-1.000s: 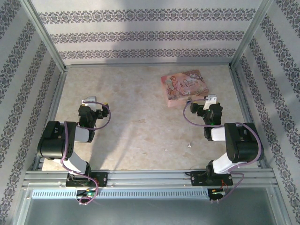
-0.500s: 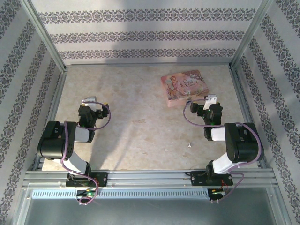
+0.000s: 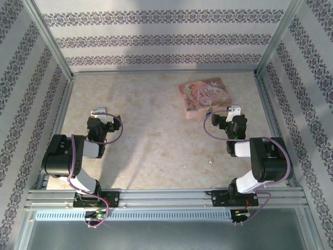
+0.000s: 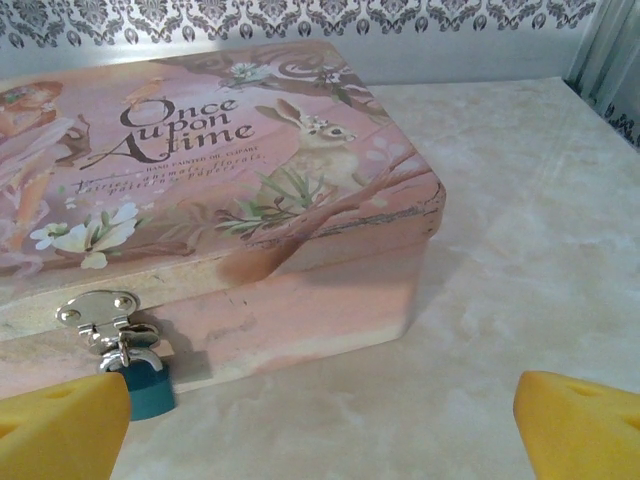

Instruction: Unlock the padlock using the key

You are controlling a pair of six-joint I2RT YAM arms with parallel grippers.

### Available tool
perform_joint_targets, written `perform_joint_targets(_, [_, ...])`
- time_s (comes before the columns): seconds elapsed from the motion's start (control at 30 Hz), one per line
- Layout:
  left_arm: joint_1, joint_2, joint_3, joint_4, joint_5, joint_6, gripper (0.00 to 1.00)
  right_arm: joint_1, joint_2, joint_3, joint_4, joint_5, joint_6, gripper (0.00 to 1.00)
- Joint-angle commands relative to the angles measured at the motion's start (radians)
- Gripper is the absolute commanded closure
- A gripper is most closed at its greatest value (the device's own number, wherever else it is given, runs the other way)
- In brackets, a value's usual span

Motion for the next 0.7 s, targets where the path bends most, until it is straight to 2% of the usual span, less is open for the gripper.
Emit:
perform_joint_targets(0.0, [0.013, -0.039, -0.035, 0.047, -0.045, -0.006, 0.01, -0.002, -0.092, 0.016, -0.067, 0.038, 0.024, 0.02])
perform_joint_targets(0.1, [0.013, -0.125, -0.116, 0.128, -0.092, -0.017, 0.01, -0.008, -0.213, 0.047, -0.236, 0.045, 0.039, 0.02])
perform_joint_targets(0.17, [0.013, -0.224, -0.141, 0.087, -0.126, -0.027, 0.01, -0.009, -0.29, 0.074, -0.346, 0.037, 0.059, 0.02])
perform_joint_targets(0.3, [0.013, -0.483, -0.06, -0.278, -0.132, -0.073, 0.01, -0.013, -0.397, 0.158, -0.582, -0.007, 0.134, 0.01])
perform_joint_targets(0.43, [0.013, -0.638, 0.07, -0.59, -0.101, -0.166, 0.01, -0.033, -0.451, 0.236, -0.773, -0.096, 0.238, 0.02])
perform_joint_targets(0.57, [0.013, -0.669, 0.213, -0.874, 0.025, -0.263, 0.01, -0.122, -0.416, 0.297, -0.848, -0.284, 0.357, 0.02])
perform_joint_targets(0.67, [0.012, -0.647, 0.272, -0.955, 0.126, -0.347, 0.01, -0.173, -0.348, 0.35, -0.874, -0.386, 0.375, 0.02])
